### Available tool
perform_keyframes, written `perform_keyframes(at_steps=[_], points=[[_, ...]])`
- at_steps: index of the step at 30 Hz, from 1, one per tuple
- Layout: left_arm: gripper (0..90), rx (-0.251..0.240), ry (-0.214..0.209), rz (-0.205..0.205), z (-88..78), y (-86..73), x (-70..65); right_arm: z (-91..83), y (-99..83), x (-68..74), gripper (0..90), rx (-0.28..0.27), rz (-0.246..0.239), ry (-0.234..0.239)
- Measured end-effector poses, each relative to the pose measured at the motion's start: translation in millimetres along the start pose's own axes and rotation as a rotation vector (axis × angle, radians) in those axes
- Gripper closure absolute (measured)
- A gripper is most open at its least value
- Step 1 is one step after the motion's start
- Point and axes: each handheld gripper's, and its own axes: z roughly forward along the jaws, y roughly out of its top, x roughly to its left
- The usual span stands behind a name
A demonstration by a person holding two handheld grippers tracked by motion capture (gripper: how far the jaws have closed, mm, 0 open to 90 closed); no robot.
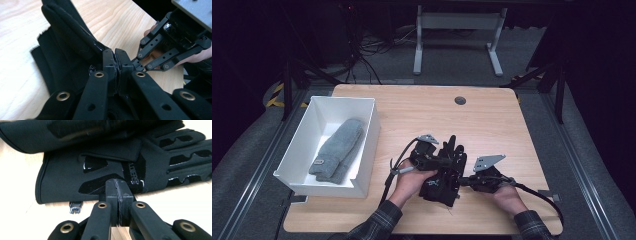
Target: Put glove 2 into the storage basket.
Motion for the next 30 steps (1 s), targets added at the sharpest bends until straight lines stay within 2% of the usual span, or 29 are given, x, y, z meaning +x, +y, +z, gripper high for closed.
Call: perform_keyframes(at_steps=[5,7,11,12,15,16,18,19,20,21,22,26,30], points=[[86.3,0.0,-0.028,-0.018,12.2,-2.0,3.1,-0.7,0.6,0.0,89.5,0.001,-0.002,-0.008],[82.3,-0.011,-0.04,-0.023,12.6,-1.8,1.8,-4.4,0.4,-0.1,89.5,-0.004,-0.006,-0.021],[74.8,-0.032,-0.049,-0.003,9.7,0.0,-5.0,-14.6,-1.6,-3.8,88.9,-0.036,0.005,-0.051],[74.8,-0.034,-0.051,0.007,8.9,0.0,-6.5,-21.2,-3.9,-7.4,85.3,-0.048,0.018,-0.072],[87.1,0.005,-0.022,0.05,6.4,-2.9,-12.0,-33.2,-11.0,-15.4,75.2,-0.059,0.049,-0.125],[89.5,0.018,-0.008,0.061,6.9,-4.8,-13.7,-37.5,-14.1,-18.7,69.3,-0.066,0.059,-0.146],[89.7,0.044,0.005,0.076,9.1,-9.0,-16.9,-42.4,-18.7,-24.1,59.8,-0.057,0.077,-0.179],[89.8,0.054,-0.002,0.075,11.7,-11.9,-19.3,-43.9,-21.1,-26.5,54.2,-0.056,0.084,-0.201],[89.7,0.068,-0.005,0.08,14.8,-13.5,-21.4,-44.9,-25.0,-29.8,46.5,-0.051,0.097,-0.239],[89.8,0.068,-0.005,0.08,14.8,-13.5,-21.4,-44.9,-25.0,-29.8,46.5,-0.051,0.097,-0.239],[89.8,0.077,-0.01,0.083,18.1,-14.6,-23.1,-45.1,-27.9,-32.6,42.0,-0.043,0.111,-0.258],[89.7,0.132,-0.007,0.101,33.5,-18.4,-26.4,-44.4,-33.7,-38.3,35.4,-0.031,0.131,-0.287],[89.9,0.19,0.029,0.135,40.8,-22.9,-29.5,-42.6,-34.7,-40.5,32.0,-0.022,0.14,-0.292]])
